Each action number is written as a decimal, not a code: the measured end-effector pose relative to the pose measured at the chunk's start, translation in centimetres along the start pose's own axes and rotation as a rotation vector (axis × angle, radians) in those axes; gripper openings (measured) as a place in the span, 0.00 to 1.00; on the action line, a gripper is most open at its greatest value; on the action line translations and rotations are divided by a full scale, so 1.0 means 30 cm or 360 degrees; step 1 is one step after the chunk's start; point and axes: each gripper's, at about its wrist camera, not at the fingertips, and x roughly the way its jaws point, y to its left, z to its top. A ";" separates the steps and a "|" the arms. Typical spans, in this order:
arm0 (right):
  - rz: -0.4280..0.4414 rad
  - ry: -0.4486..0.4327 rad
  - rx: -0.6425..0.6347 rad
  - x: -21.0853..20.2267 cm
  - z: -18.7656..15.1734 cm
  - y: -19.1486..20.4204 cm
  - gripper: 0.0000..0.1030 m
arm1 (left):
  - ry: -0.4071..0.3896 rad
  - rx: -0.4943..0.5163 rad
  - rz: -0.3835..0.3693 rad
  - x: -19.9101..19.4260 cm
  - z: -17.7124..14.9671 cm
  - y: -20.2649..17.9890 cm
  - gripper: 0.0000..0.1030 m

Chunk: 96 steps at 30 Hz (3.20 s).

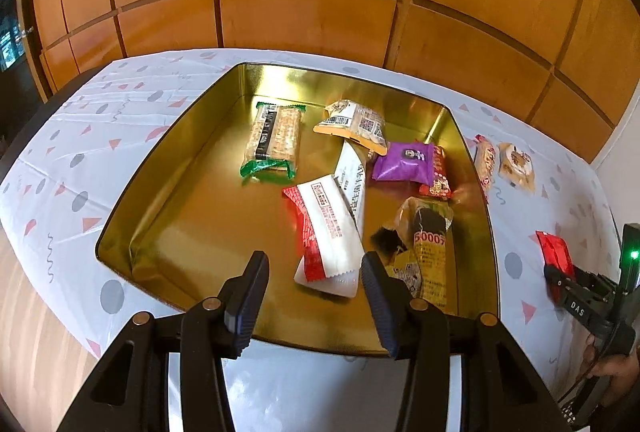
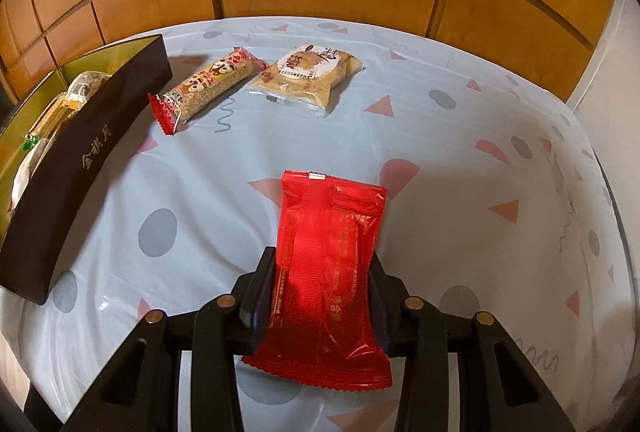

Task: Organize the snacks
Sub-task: 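Carry the red packet into the gold tin and open the right tool, then withdraw the open right tool from the gold tin, then reach the left tool to the red-ended cracker stick and grasp it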

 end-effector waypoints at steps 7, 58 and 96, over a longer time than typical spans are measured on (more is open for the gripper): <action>0.0036 0.0072 0.0088 -0.016 0.004 -0.005 0.38 | -0.0041 -0.0019 0.0012 -0.025 -0.002 0.036 0.47; 0.0788 -0.0100 -0.0301 -0.244 0.162 0.567 0.44 | -0.0139 -0.0049 0.0069 -0.083 0.002 0.120 0.47; -0.0219 -0.0221 -0.0049 -0.176 0.233 -0.262 0.68 | -0.0101 0.0348 -0.0058 -0.082 -0.030 -0.183 0.47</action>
